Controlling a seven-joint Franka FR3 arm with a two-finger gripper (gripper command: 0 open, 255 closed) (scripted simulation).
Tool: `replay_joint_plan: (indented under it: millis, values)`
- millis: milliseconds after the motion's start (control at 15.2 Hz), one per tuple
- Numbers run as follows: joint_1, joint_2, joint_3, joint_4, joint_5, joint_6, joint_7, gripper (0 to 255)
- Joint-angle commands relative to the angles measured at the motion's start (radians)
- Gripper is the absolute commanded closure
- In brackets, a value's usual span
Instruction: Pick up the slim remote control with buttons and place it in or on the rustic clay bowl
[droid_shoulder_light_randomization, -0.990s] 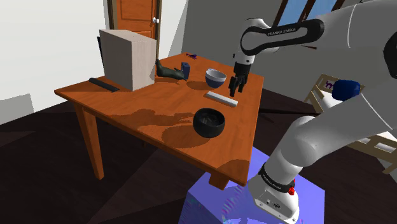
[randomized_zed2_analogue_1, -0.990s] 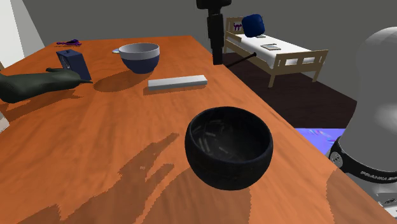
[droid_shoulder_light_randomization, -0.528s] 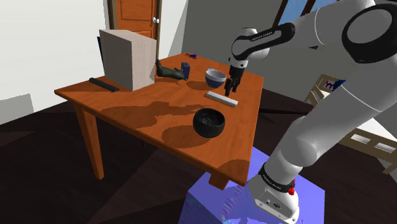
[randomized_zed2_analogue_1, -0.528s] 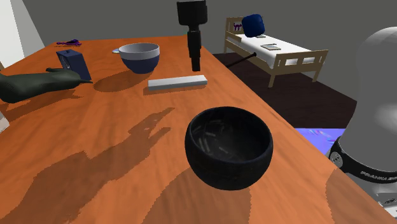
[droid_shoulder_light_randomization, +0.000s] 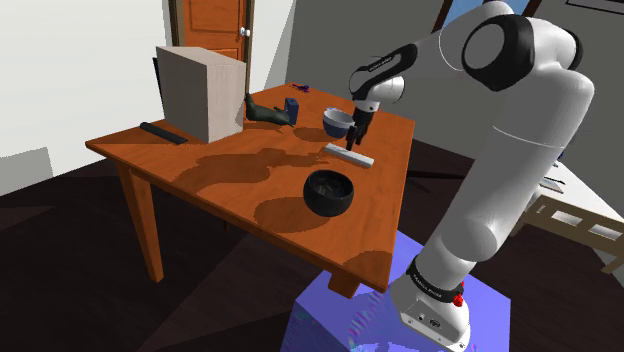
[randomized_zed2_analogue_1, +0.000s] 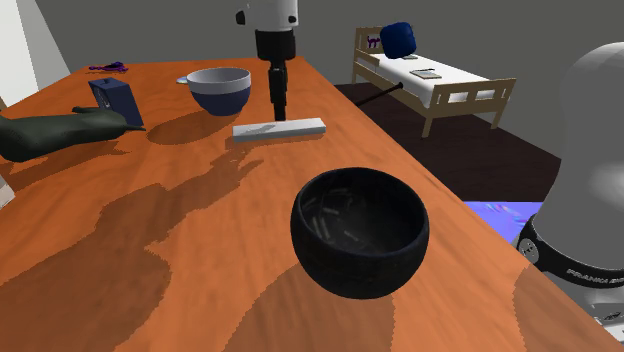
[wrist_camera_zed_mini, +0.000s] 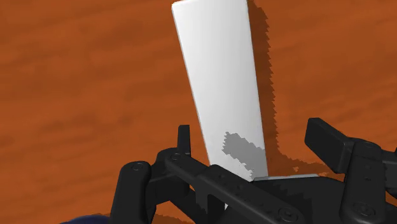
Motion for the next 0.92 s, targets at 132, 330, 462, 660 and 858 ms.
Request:
replay_joint_plan:
  millis: [132,330,462,660,858]
  values:
    - [-0.007,0.064,0.007,0.017,0.050,0.041,-0.038,0]
    - [-0.011,0.089,0.012,0.003,0.068,0.077,-0.051,0]
    - [-0.013,0.103,0.014,-0.005,0.079,0.096,-0.058,0]
    - [-0.013,0.103,0.014,-0.005,0.079,0.096,-0.058,0]
    - [-0.013,0.103,0.014,-0.005,0.079,0.096,-0.058,0]
